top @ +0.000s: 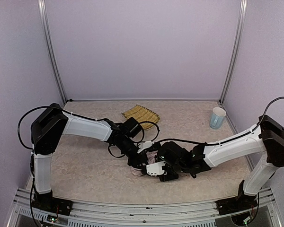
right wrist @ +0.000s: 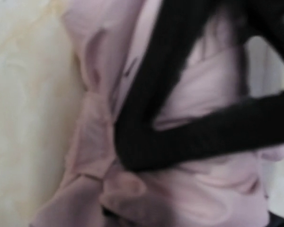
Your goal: Put away the umbrella
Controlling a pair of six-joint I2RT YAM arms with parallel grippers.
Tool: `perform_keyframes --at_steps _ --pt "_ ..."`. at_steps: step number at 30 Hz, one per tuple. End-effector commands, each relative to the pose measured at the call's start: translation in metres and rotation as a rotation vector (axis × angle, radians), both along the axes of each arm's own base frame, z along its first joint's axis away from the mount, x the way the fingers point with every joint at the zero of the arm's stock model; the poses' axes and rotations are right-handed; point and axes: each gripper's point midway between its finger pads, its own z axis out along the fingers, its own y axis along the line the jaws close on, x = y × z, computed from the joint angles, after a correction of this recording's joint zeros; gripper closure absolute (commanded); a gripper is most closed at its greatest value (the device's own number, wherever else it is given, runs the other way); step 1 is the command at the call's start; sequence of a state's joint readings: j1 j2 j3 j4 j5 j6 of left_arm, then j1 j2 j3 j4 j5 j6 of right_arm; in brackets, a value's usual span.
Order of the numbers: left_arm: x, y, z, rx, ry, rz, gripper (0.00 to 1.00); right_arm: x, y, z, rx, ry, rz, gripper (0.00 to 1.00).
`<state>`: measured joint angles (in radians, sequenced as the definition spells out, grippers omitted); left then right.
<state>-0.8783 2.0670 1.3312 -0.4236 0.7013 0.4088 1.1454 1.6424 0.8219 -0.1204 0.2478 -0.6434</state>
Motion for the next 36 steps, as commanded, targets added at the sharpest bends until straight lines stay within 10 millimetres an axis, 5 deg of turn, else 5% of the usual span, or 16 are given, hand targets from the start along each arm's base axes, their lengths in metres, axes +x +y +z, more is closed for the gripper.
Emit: perform_keyframes --at_steps 1,6,11,14,16,22,25,30,33,36 --pt "-0.041 0.035 -0.023 0.133 0.189 -0.037 0.92 -0.027 -0.063 -0.065 -0.326 0.169 -0.043 0.32" --pt "-0.038 0.040 -0.038 0.188 0.233 -0.005 0.93 -0.032 -0.060 -0.063 -0.321 0.197 -0.023 0.29" --pt "-0.037 0.037 -0.031 0.156 0.217 -0.009 0.90 -0.033 -0.071 -0.080 -0.409 0.217 -0.020 0.38" --pt "-0.025 0.033 -0.017 0.106 0.157 0.027 0.64 -0.036 -0.077 -0.089 -0.456 0.246 -0.024 0.64" --pt "-0.009 0.029 0.001 0.038 0.103 0.082 0.55 -0.038 -0.078 -0.089 -0.452 0.254 -0.018 0.75" --pt "0.035 0.039 0.094 -0.299 -0.007 0.218 0.22 -0.050 -0.085 -0.083 -0.423 0.204 0.062 0.85" --pt "0.059 0.050 0.115 -0.343 -0.096 0.335 0.19 -0.061 -0.085 -0.078 -0.404 0.165 0.138 0.89" --pt "0.108 0.066 0.072 -0.134 -0.159 0.598 0.29 -0.071 -0.077 -0.070 -0.412 0.019 0.278 0.89" --pt "0.118 0.075 0.029 0.037 -0.152 0.651 0.29 -0.070 -0.073 -0.065 -0.415 -0.012 0.302 0.89" --pt "0.122 0.078 0.008 0.154 -0.117 0.707 0.29 -0.068 -0.068 -0.062 -0.414 -0.031 0.318 0.90"
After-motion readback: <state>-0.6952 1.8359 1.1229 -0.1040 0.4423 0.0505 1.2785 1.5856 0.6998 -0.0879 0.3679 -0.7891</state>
